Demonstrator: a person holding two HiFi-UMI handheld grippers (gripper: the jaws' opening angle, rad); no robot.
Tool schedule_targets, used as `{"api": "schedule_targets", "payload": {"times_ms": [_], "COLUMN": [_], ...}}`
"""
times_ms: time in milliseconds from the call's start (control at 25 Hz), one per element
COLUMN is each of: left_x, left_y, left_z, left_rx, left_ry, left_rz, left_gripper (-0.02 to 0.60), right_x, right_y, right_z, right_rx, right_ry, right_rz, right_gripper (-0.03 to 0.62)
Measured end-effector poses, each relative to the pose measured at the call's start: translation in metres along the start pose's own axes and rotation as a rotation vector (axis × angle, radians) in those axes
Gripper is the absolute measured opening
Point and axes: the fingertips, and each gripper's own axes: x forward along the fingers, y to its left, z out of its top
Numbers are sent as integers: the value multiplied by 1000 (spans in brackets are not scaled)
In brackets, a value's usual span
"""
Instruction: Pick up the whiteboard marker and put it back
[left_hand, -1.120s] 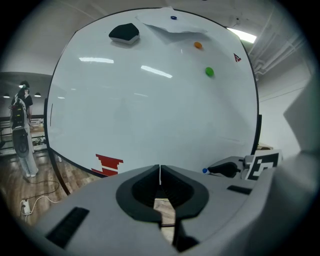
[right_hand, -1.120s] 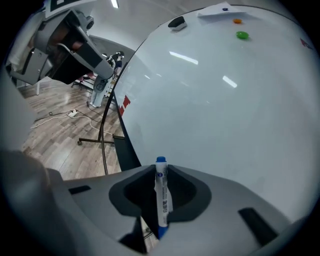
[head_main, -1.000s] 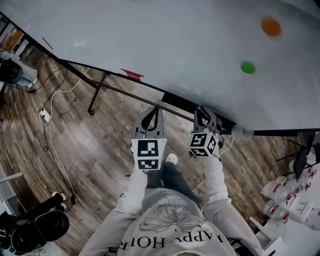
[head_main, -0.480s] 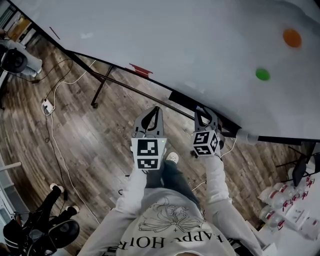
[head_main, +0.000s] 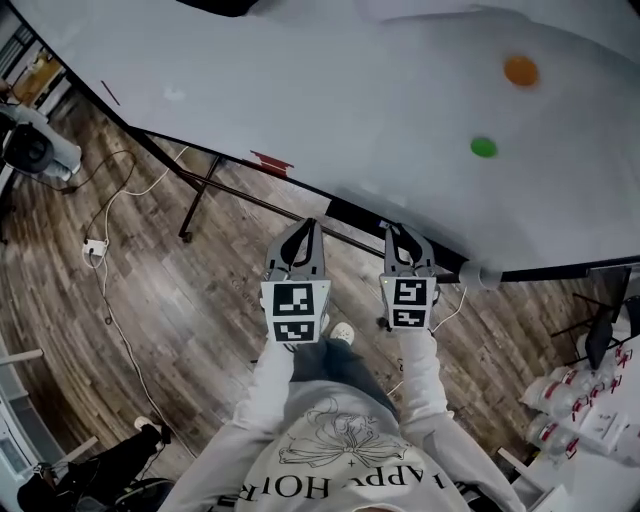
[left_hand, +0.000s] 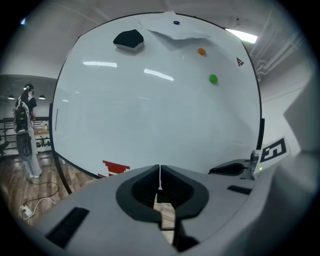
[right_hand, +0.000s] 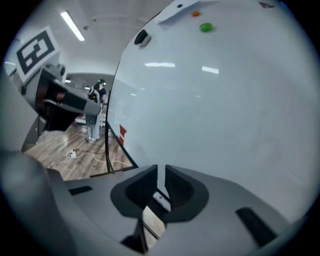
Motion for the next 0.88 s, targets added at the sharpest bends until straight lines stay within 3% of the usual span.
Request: {"api": "schedule_targets", "payload": {"times_ms": [360, 880], "left_x": [-18, -32], "left_y": [-47, -102], "left_z": [58, 115], "left_rx": [38, 84], "left_ry": [-129, -252], "left_rz": [-64, -156], "left_gripper": [11, 11], "right_x": [-83, -155], "right_y": [-44, -98], "right_z": [68, 105], "right_rx": [225, 285], "right_ry": [-230, -377], "right_rz": [-131, -288], "right_gripper": [11, 8]}}
